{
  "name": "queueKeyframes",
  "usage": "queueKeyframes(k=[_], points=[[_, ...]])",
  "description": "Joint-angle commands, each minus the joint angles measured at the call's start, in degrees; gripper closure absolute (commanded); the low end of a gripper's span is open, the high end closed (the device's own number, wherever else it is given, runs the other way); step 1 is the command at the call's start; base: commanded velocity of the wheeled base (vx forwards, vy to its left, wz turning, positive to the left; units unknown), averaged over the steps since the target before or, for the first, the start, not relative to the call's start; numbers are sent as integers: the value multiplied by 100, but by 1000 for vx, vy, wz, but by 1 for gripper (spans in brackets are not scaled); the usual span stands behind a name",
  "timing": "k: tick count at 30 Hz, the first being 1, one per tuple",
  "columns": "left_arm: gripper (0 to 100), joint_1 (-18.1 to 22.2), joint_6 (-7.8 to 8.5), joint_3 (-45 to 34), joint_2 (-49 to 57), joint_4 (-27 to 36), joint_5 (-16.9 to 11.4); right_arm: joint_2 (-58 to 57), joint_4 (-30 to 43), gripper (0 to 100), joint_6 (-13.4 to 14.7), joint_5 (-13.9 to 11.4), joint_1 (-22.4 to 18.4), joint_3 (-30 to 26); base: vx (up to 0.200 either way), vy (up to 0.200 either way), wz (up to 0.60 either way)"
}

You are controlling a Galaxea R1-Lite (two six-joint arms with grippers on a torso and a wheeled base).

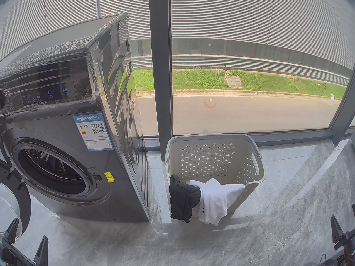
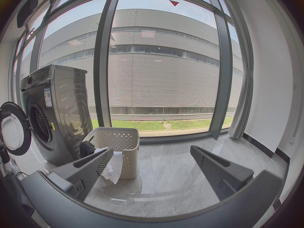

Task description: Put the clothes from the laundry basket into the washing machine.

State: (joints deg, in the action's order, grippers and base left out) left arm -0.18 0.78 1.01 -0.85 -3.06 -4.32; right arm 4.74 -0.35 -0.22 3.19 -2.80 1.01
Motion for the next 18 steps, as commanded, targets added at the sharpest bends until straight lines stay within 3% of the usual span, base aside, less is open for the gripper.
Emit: queueKeyframes(k=[1, 10, 18], points=[[0, 1, 1, -92, 85, -2, 1, 9, 0, 0, -4, 6, -1, -101, 0, 0, 0], [0, 1, -8, -84, 85, 16, 18, 9, -9, 0, -4, 6, -1, -101, 0, 0, 0], [0, 1, -16, -84, 85, 7, 27, 9, 0, 0, -4, 6, -1, -101, 200, 200, 0]])
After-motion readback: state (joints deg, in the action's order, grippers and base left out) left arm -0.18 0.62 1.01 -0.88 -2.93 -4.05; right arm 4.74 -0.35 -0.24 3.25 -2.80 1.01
